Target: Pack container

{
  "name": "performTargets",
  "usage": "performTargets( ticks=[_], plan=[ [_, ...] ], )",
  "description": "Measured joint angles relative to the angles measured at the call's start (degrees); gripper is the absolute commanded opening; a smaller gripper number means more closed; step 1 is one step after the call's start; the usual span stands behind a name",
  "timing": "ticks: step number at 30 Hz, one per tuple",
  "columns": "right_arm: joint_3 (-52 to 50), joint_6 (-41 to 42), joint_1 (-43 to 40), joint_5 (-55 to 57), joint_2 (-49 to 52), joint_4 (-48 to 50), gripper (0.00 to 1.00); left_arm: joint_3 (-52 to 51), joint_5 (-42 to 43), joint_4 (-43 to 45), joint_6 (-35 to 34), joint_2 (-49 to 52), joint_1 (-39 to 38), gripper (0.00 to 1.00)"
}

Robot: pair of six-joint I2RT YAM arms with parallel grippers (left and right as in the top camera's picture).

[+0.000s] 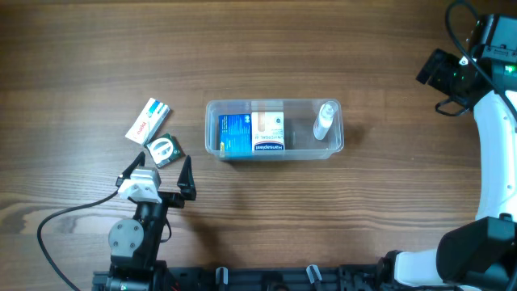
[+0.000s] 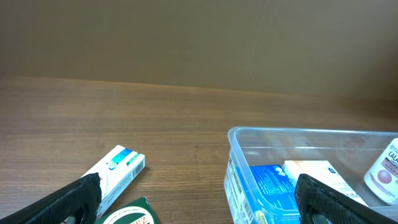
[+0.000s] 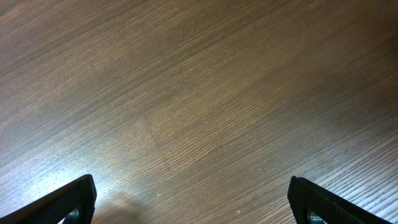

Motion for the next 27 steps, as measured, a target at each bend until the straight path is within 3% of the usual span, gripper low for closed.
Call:
performTargets(
  ticks=[6, 10, 12, 14, 19, 23, 27],
  plan=[
    [0.0, 0.0, 0.0, 0.0, -0.02, 0.02, 1.0, 0.13, 0.07, 2.78, -0.07, -0.02, 0.0, 1.0],
    [-0.02, 0.0, 0.0, -0.04, -0.02, 0.04, 1.0, 11.72, -0.68, -21.14, -2.45, 3.26, 0.0, 1.0],
    [-0.02, 0.0, 0.0, -0.22, -0.02, 0.07, 1.0, 22.12, -1.81, -30.64, -2.97, 13.49, 0.0, 0.99],
    [-0.02, 0.0, 0.02, -0.26, -0.04, 0.09, 1.0, 31.04, -1.88, -34.51, -3.34, 26.67, 0.0, 1.0],
    [-0.02, 0.02, 0.02, -0.39, -0.07, 0.11, 1.0, 47.89, 3.98, -35.28, -3.72, 54.64, 0.0, 1.0],
    [-0.02, 0.02, 0.0, -0.39, -0.07, 0.13, 1.0, 48.87, 6.95, -33.88, -3.76, 65.0, 0.0, 1.0],
    [-0.02, 0.02, 0.0, -0.39, -0.07, 0.11, 1.0, 49.11, -3.52, -40.04, -16.46, 70.62, 0.04, 1.0]
  ],
)
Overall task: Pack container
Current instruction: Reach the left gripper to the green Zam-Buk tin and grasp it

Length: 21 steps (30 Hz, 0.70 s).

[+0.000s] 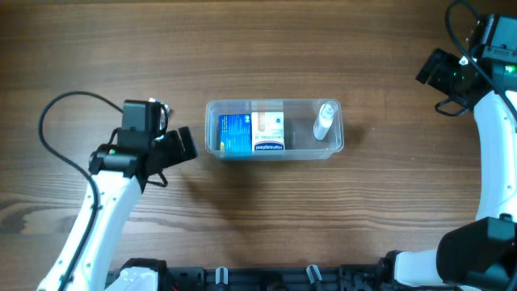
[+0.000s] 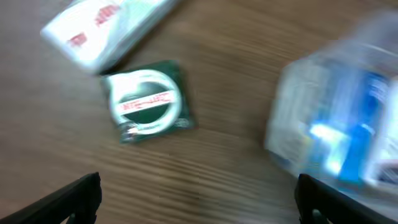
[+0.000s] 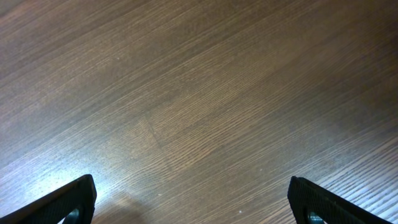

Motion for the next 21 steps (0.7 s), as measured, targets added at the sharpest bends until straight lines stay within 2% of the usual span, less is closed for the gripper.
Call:
performTargets(
  ticks=[4, 8, 12, 18, 21],
  plan=[
    [0.0, 0.0, 0.0, 0.0, 0.0, 0.0, 1.0, 0.0, -5.75, 1.29, -11.04, 6.97, 0.66, 1.0],
    [0.0, 0.0, 0.02, 0.0, 0.0, 0.02, 1.0, 0.04, -5.49, 7.61, -14.45, 17.07, 1.31, 1.0],
    [0.0, 0.0, 0.0, 0.0, 0.0, 0.02, 1.0, 0.04, -5.51, 11.47, -14.05, 22.82, 4.33, 1.0],
    [0.0, 0.0, 0.0, 0.0, 0.0, 0.02, 1.0, 0.04, -4.59, 13.29, -6.43, 24.57, 5.84, 1.0],
    [0.0, 0.0, 0.0, 0.0, 0.0, 0.0, 1.0, 0.04, -4.11, 14.32, -4.98, 25.07, 5.84, 0.88]
  ],
)
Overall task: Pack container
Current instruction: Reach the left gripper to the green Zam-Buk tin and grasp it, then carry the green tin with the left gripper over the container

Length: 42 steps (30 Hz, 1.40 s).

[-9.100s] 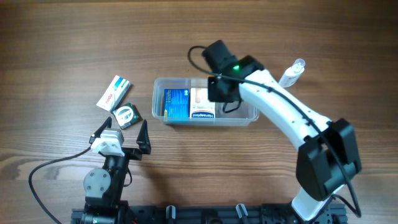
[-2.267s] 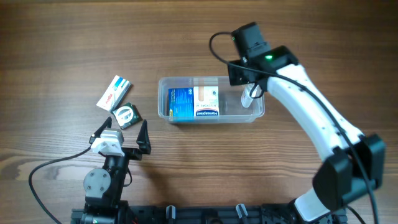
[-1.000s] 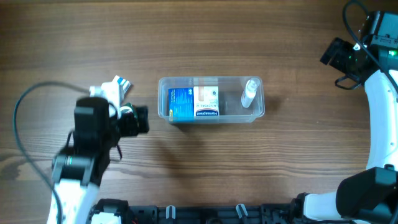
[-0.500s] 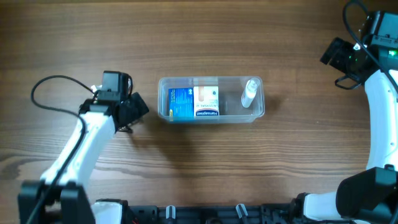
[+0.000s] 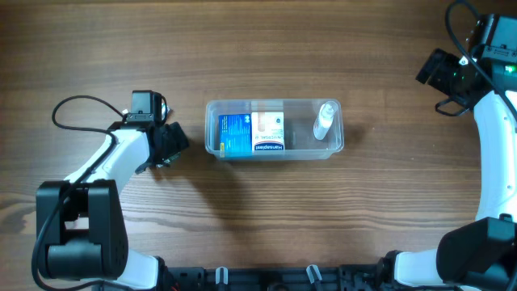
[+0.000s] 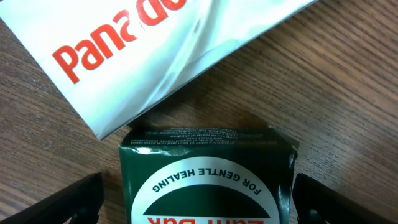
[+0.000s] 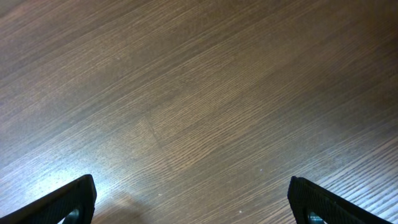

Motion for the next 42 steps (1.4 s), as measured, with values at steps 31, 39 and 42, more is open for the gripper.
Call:
performTargets(
  ticks=[31, 39, 42],
  plan=[
    [0.0, 0.0, 0.0, 0.0, 0.0, -0.04, 1.0, 24.79, 4.07, -13.79, -5.55, -17.64, -22.56, 0.49],
    [0.0, 0.0, 0.0, 0.0, 0.0, -0.04, 1.0, 25.18, 4.24, 2.03, -11.61, -5.68, -42.16, 0.5],
    [0.0, 0.0, 0.0, 0.0, 0.0, -0.04, 1.0, 25.18, 4.24, 3.39, -11.87, 0.26, -43.85, 0.5]
  ],
)
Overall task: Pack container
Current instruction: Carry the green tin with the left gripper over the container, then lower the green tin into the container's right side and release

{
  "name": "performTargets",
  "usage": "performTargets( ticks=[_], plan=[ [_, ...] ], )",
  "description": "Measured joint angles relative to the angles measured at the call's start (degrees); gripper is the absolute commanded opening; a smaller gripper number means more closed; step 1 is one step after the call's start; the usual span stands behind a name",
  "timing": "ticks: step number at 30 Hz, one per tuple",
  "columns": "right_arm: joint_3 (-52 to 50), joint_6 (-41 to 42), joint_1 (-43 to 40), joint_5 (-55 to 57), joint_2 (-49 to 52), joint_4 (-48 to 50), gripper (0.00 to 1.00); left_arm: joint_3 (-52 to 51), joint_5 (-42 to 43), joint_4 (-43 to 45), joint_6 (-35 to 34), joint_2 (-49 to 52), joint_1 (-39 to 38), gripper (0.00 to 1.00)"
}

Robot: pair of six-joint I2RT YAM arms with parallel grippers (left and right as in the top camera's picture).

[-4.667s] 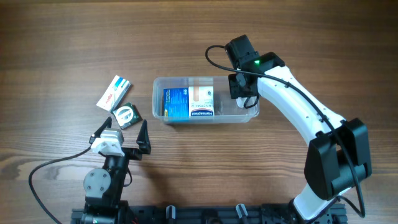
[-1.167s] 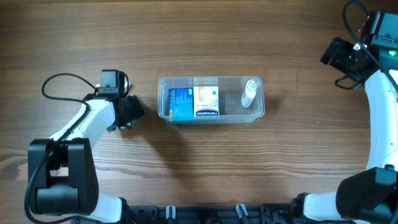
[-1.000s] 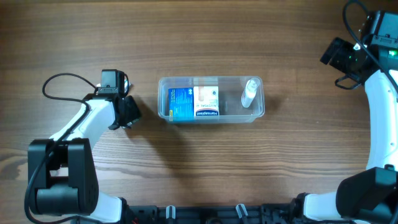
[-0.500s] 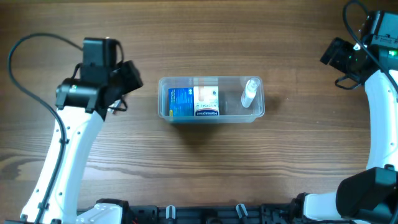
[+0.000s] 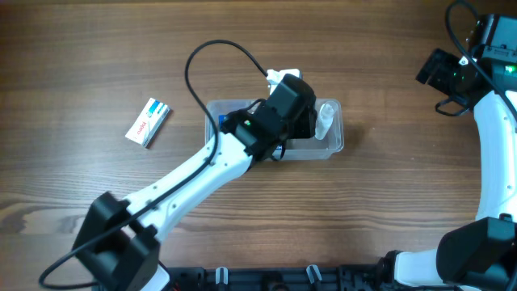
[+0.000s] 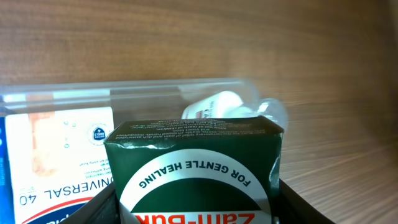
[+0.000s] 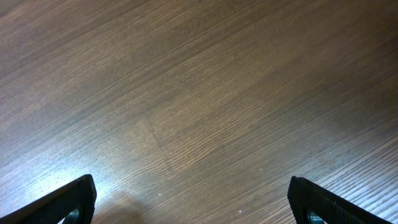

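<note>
The clear plastic container (image 5: pixel 333 144) stands mid-table, holding a blue box (image 5: pixel 229 121), a white "Universal" box (image 6: pixel 62 155) and a small white bottle (image 5: pixel 326 117). My left gripper (image 6: pixel 196 205) is over the container's middle, shut on the dark green Zam-Buk box (image 6: pixel 196 168), which fills the left wrist view. A white Panadol box (image 5: pixel 148 122) lies on the table to the left. My right gripper (image 7: pixel 193 199) is open over bare wood at the far right, holding nothing.
The right arm (image 5: pixel 493 129) runs along the table's right edge. The left arm (image 5: pixel 194 178) stretches diagonally from the front left to the container, its cable (image 5: pixel 212 61) looping behind it.
My left gripper was down at the green box beside the Panadol box at the left. Now it is shut on that green box over the container. The right arm has not moved.
My left gripper stood open near the table's front left, the green and Panadol boxes lying ahead of it. Then it was above those boxes, then low and close on the green box. Now it holds the green box over the container; the Panadol box stays put.
</note>
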Motion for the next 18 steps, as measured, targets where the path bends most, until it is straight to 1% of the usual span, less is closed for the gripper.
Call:
performTargets(
  ticks=[5, 11, 18],
  plan=[
    [0.0, 0.0, 0.0, 0.02, 0.0, 0.0, 1.0, 0.0, -0.28, -1.16, 0.0, 5.29, 0.0, 0.5],
    [0.0, 0.0, 0.0, 0.0, 0.0, 0.0, 1.0, 0.0, -0.48, -1.73, 0.0, 5.77, -0.63, 0.5],
    [0.0, 0.0, 0.0, 0.0, 0.0, 0.0, 1.0, 0.0, -0.48, -1.68, 0.0, 8.85, -1.62, 0.5]
  ],
)
